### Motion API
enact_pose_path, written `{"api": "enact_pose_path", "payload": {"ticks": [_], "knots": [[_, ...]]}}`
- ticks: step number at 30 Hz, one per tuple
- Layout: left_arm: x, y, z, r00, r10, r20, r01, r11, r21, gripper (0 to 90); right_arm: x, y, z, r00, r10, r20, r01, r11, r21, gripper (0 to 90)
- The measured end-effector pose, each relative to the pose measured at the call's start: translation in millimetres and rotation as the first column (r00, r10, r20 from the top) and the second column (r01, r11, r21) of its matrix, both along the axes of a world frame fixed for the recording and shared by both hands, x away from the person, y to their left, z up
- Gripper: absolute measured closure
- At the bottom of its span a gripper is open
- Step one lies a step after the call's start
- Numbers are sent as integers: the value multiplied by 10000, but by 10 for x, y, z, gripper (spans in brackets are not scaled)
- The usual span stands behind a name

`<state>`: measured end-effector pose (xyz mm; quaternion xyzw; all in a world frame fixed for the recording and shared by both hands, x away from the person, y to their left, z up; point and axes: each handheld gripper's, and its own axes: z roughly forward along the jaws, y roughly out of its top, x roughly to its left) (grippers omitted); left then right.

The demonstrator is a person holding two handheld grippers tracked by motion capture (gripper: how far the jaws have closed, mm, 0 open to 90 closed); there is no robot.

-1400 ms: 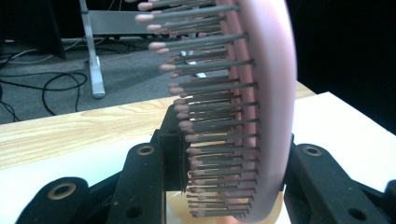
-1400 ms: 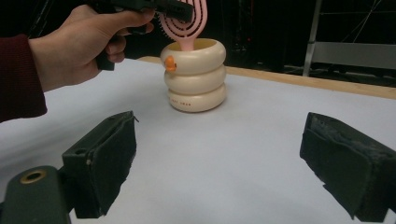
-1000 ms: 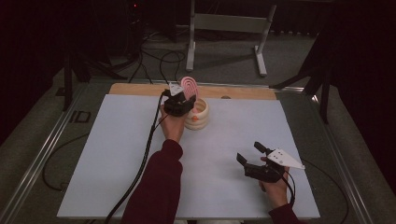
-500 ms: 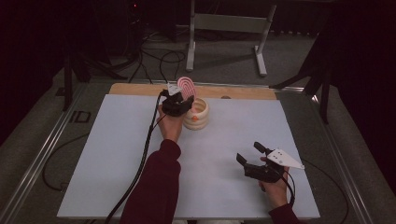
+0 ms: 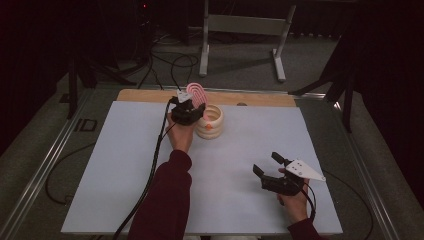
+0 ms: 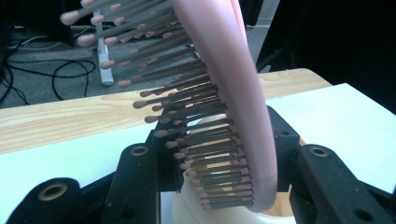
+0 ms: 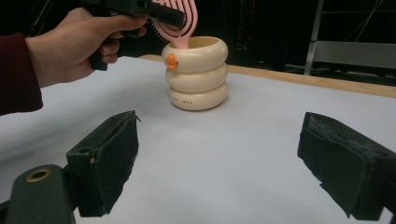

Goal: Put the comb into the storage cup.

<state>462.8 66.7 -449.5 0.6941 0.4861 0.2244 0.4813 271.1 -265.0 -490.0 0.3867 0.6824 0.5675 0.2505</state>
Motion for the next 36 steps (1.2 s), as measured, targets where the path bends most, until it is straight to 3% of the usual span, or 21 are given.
{"api": "enact_pose_path", "payload": {"ticks": [12,22,28,36], "knots": [[-13,41,-44,10000,81,-34,-81,9999,-83,572,-1,-3,0,10000,14,5,-14,10000,-14,124],[-22,34,-60,10000,8,-69,-7,10000,94,553,-2,-4,-1,10000,9,5,-9,10000,-9,124],[-37,33,-57,10000,-50,-65,52,9996,267,525,2,0,-5,10000,-2,24,2,10000,-28,124],[-46,62,-50,9999,-101,-131,103,9999,88,459,1,5,-9,10000,6,8,-6,10000,-41,124]]}}
